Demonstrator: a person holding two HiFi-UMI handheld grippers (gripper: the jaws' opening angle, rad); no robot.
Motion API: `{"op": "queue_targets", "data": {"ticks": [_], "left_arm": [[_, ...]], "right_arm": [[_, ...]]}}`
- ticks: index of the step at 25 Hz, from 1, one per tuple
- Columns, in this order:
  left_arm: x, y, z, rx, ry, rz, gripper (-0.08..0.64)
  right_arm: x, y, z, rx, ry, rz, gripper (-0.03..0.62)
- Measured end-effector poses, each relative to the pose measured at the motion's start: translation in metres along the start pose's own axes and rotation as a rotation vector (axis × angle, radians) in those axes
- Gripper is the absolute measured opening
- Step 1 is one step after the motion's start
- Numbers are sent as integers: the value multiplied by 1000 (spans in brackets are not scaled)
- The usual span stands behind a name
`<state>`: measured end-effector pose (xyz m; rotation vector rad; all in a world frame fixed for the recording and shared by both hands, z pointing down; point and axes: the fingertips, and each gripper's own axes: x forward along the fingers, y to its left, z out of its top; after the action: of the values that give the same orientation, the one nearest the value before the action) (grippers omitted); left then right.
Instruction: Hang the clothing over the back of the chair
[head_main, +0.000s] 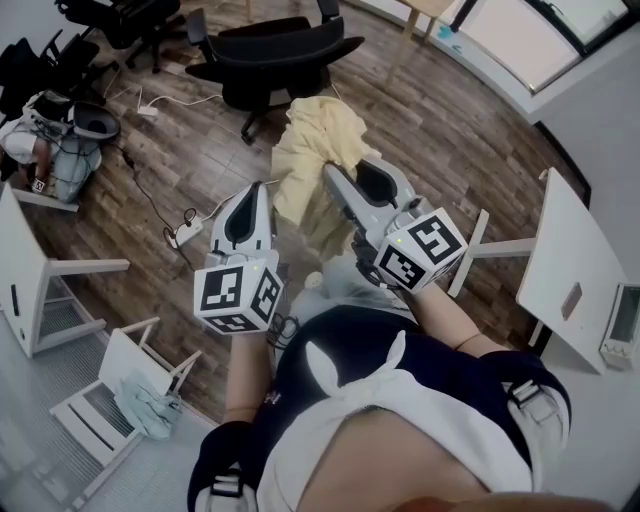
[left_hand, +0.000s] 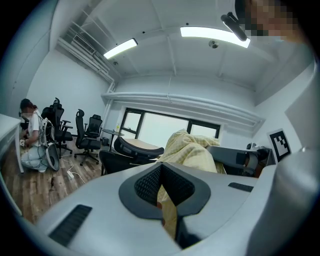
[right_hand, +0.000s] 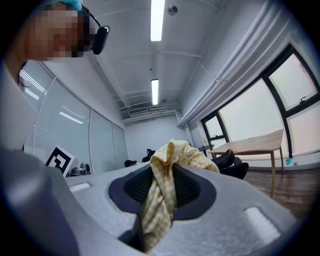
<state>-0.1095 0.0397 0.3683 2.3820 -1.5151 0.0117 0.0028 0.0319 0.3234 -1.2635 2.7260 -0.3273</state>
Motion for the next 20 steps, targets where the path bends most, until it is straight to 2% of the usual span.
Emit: {"op": "queue_targets", "data": {"ticks": [6, 20], "left_arm": [[13, 28, 10, -11, -8, 7, 6], [51, 55, 34, 11, -27, 7, 5]], "right_arm": [[30, 3, 7, -33, -11, 11, 104], [75, -11, 32, -57, -59, 42, 104]]}}
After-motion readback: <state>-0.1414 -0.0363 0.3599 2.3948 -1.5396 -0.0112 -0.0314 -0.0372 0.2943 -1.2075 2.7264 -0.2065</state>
